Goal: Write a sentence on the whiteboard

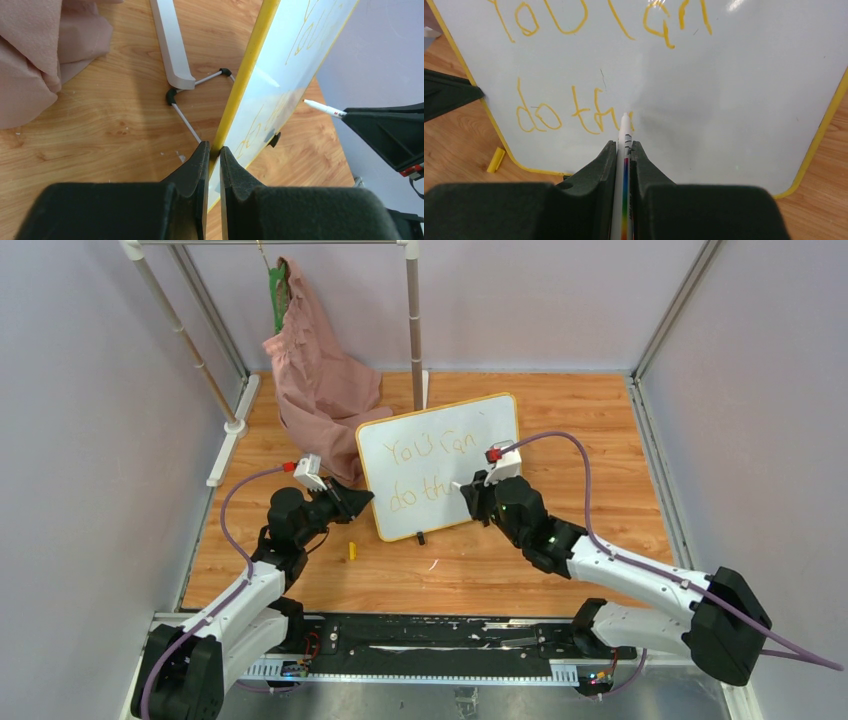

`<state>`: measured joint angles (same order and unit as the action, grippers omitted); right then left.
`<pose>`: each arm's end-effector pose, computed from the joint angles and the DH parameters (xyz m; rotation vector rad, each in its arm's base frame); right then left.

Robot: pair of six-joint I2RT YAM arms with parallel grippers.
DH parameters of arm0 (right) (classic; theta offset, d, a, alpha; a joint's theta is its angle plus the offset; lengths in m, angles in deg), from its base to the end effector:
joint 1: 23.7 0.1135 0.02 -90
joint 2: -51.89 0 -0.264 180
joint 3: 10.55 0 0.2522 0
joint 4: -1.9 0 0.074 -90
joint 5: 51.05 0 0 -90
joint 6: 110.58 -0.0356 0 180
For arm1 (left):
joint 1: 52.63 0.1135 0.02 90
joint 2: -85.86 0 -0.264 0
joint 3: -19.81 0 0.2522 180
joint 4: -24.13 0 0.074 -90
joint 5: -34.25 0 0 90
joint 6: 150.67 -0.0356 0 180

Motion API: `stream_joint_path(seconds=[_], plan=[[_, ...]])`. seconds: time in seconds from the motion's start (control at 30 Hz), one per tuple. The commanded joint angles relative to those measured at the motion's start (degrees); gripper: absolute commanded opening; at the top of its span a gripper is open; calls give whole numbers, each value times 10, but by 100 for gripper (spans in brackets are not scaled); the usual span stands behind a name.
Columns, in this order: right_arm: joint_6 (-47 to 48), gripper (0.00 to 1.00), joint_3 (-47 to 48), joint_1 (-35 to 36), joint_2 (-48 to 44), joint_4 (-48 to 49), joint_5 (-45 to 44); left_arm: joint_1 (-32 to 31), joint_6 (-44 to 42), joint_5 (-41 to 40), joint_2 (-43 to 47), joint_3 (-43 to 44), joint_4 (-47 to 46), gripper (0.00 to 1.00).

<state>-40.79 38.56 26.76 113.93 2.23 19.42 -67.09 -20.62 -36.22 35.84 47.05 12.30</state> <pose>0.1664 0.1829 0.2668 -0.2299 1.8008 0.5808 0.1796 -0.0586 0.1977 -0.1527 1.8525 -0.9769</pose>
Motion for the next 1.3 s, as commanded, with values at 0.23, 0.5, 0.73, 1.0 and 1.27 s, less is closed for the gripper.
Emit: stream_joint_path(seconds=[0.23, 0.5, 0.73, 1.0, 1.27], plan=[[19, 0, 50, -7, 23, 10, -4, -2, 6, 3, 8, -1, -28, 0], [23, 0, 58, -13, 37, 13, -7, -2, 6, 4, 9, -1, -28, 0], [20, 0, 47, -23, 43, 19, -4, -2, 6, 4, 9, 0, -28, 0], [21, 0, 47, -26, 50, 30, 10, -2, 6, 4, 9, 0, -28, 0], [17, 0, 44, -26, 58, 19, 12, -2, 6, 4, 10, -1, -28, 0]])
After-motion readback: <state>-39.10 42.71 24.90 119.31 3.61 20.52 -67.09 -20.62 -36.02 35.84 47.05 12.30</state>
